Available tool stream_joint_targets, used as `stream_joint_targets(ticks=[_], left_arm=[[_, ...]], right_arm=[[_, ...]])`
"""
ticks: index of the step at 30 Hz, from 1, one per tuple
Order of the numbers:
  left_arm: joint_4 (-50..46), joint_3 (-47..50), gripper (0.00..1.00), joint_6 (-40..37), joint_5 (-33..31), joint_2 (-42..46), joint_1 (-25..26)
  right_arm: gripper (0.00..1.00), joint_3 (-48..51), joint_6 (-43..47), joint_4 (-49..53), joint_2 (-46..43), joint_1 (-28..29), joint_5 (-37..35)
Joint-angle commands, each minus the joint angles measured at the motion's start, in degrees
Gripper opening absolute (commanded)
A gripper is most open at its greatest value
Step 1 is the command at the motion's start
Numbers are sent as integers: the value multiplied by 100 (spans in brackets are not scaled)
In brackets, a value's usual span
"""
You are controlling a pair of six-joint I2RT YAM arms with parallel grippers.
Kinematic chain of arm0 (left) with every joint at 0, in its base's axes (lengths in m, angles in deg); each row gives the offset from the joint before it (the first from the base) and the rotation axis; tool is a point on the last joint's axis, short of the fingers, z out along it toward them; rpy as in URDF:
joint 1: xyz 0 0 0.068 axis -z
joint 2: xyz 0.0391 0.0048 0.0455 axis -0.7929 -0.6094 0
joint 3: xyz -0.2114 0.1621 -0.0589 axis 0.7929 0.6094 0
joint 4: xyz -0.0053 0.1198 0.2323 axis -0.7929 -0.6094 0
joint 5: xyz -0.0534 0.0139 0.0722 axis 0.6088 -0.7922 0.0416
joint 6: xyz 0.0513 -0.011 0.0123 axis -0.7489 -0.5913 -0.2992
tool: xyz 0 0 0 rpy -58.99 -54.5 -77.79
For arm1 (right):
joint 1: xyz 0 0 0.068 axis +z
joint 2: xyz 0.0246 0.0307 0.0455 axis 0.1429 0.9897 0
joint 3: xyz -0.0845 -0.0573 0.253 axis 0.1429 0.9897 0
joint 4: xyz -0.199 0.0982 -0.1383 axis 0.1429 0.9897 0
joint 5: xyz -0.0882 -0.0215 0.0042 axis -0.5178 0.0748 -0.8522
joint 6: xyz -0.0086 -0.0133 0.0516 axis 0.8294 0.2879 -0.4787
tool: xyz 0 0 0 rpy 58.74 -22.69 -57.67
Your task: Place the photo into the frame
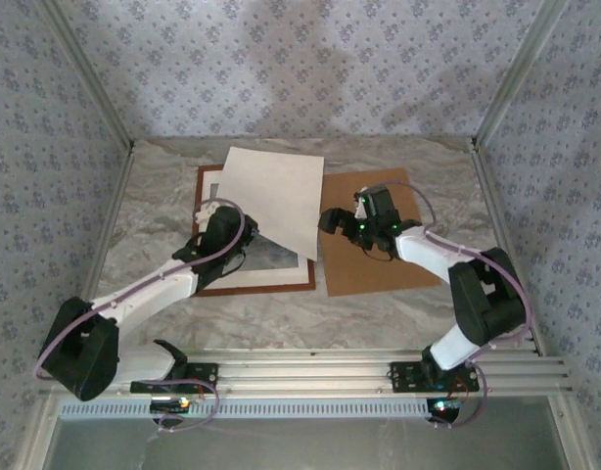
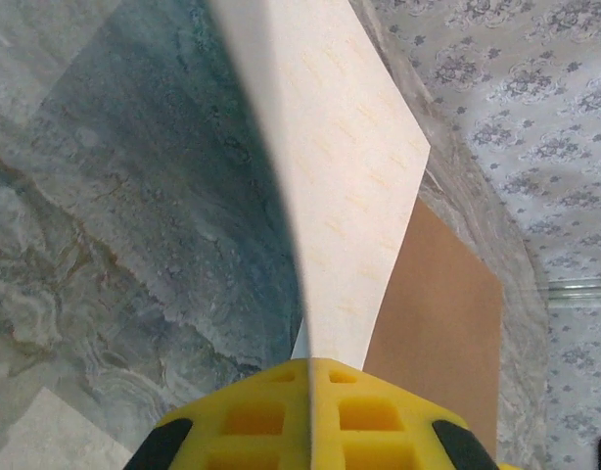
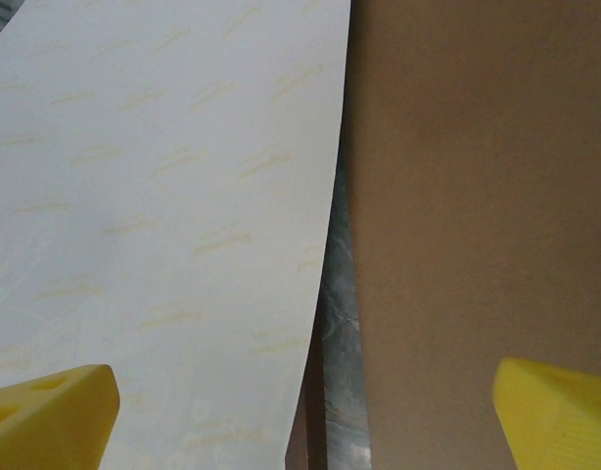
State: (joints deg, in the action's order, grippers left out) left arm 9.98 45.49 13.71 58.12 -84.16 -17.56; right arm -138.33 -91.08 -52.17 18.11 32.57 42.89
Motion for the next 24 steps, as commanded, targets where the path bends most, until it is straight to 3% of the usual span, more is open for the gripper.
stream_joint_targets(ticks=[1, 10, 17, 24], left_arm=[[22, 142, 0, 468, -171, 375, 41], [204, 825, 0, 1265, -37, 911, 125], [317, 939, 0, 1372, 66, 923, 249], [383, 961, 0, 1398, 172, 764, 289]], right_arm=[[100, 57, -419, -694, 380, 88, 289], [92, -161, -974, -1520, 1117, 336, 630], [77, -129, -1688, -2442, 1612, 349, 1039], [63, 4, -1858, -2778, 1644, 288, 1060]])
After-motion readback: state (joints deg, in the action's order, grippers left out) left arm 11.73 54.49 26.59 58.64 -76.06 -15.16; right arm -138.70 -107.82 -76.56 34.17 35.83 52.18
